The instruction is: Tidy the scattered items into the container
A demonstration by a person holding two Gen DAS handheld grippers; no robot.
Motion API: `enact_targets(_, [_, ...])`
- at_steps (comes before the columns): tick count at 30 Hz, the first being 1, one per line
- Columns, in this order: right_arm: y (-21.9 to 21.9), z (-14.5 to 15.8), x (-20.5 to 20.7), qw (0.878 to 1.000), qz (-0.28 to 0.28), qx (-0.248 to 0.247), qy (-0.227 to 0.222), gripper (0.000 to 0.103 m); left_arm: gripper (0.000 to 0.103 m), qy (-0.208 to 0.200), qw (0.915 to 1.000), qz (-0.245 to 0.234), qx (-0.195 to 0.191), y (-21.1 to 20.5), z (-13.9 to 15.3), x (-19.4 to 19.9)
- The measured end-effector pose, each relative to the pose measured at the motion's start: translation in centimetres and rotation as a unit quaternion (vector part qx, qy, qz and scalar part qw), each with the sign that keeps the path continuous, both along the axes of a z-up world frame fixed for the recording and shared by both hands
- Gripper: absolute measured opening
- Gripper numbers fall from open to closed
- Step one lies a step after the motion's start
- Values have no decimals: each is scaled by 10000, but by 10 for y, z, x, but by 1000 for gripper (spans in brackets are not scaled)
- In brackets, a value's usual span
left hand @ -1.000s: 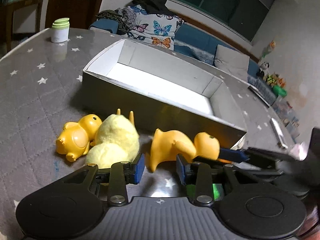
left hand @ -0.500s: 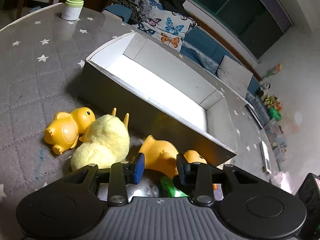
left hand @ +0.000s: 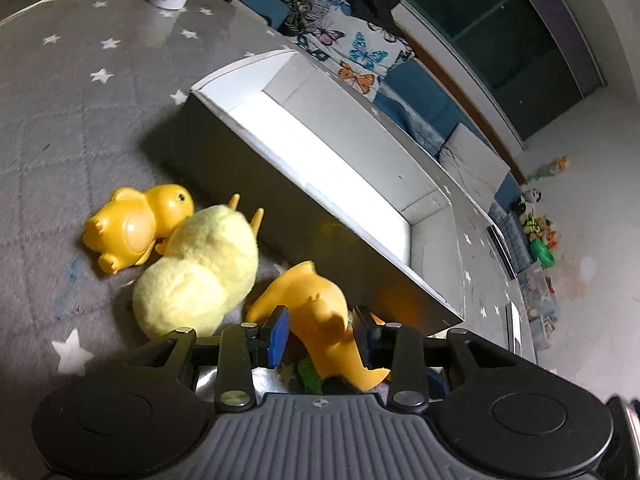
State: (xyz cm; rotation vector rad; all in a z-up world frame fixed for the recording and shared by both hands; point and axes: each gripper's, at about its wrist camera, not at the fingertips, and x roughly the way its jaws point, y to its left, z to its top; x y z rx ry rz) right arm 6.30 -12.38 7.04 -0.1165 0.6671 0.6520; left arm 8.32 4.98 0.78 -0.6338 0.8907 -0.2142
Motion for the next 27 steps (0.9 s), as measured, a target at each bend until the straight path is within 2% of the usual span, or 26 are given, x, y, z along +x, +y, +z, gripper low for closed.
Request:
enact_targets(8, [6,3,-23,9996,256,130,30,53,38,8,9999,57,-107,4,-3,-3])
enact_targets(18, [-5,0,-5,9995,-27,236,186,53,40,12,10000,-15,6,3,-10,1])
enact_targets(23, [-3,-6,1,9993,68,254,279,53,41,-225,9990,-231,297,-3,-8,-2])
enact_targets(27, [-1,-7,4,9992,112,263,291,53,41,-506,9947,-508,735,-15,-2,-7])
